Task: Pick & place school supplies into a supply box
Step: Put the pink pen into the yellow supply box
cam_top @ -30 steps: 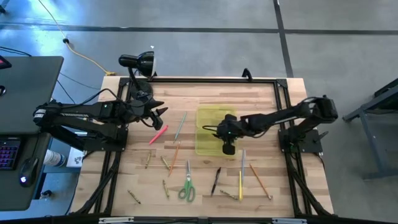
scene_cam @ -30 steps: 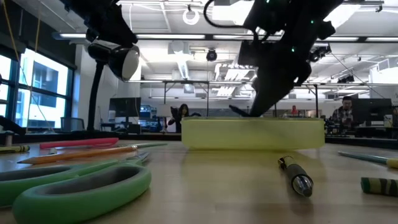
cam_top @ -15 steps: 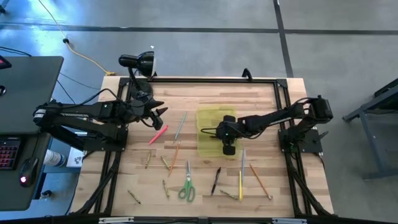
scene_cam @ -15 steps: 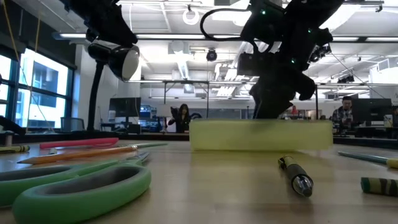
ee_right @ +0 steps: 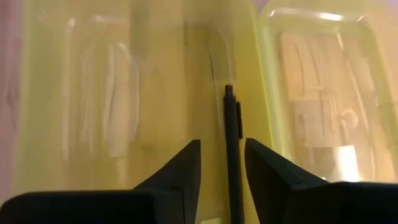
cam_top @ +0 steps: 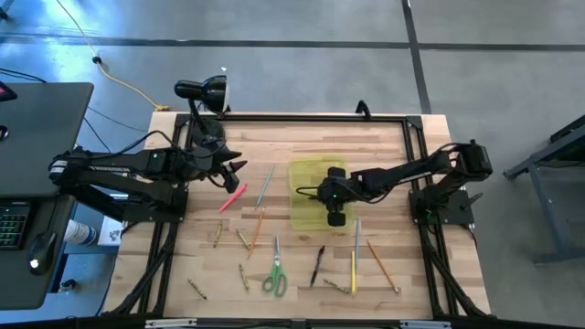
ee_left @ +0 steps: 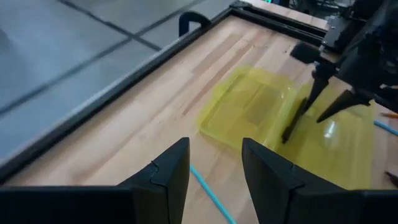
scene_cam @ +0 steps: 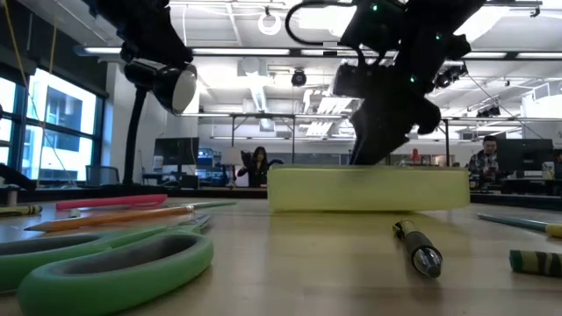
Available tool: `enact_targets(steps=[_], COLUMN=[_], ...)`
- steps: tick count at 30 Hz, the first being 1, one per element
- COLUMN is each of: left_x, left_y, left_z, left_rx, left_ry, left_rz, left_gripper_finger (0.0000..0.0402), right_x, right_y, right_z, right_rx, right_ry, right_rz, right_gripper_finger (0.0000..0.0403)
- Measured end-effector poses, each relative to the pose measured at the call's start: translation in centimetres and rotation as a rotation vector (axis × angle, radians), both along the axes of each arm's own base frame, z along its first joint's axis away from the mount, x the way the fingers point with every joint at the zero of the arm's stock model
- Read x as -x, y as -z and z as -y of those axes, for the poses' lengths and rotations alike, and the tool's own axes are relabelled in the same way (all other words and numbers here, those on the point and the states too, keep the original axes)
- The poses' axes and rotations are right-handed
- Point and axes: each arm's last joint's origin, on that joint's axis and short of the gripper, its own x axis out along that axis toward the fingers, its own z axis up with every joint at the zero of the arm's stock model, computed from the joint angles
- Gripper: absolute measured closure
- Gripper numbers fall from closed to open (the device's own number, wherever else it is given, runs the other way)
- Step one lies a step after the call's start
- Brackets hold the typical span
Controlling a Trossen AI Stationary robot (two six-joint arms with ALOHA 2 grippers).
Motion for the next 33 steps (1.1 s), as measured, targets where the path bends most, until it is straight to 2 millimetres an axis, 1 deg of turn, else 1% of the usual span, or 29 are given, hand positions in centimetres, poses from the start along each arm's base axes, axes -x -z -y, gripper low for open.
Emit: enact_targets(steps=[4,8,14,16,18,21,23,30,33], left_x=[-0.4,-1.5,-4.4,-4.7,-4.5,-3.8,-3.7,-4.0,-3.8], left_y=[1.1,2.9,6.4,7.5,8.4,9.3,9.7,10.2,10.9], left_z=[0.2,0.4,0.5,0.5,0.6,0.8,0.8,0.8,0.8], left_rx=[0.154,0.275,0.351,0.367,0.389,0.446,0.458,0.429,0.426], left_ry=[-0.001,-0.016,-0.104,-0.108,-0.11,-0.139,-0.149,-0.108,-0.104], left_rz=[-0.038,-0.144,-0.276,-0.359,-0.457,-0.586,-0.632,-0.665,-0.666], left_gripper_finger=[0.0222,0.0222,0.0222,0.0222,0.0222,0.0222,0.0222,0.0222,0.0222], right_x=[0.3,0.6,1.4,1.7,2.0,2.1,2.2,2.1,2.1], right_y=[-1.5,-3.3,-5.9,-6.5,-7.0,-7.3,-7.4,-7.2,-7.2], right_z=[0.0,0.0,0.0,0.0,0.0,0.1,0.1,0.1,0.0], right_rx=[-0.002,-0.005,-0.009,-0.01,-0.019,-0.027,-0.026,-0.018,-0.025], right_ry=[-0.001,0.0,0.0,0.001,0.009,0.018,0.017,0.035,0.024], right_rz=[0.068,0.151,0.272,0.295,0.314,0.328,0.328,0.322,0.322], right_gripper_finger=[0.0299,0.0299,0.0299,0.0299,0.0299,0.0299,0.0299,0.03,0.0299])
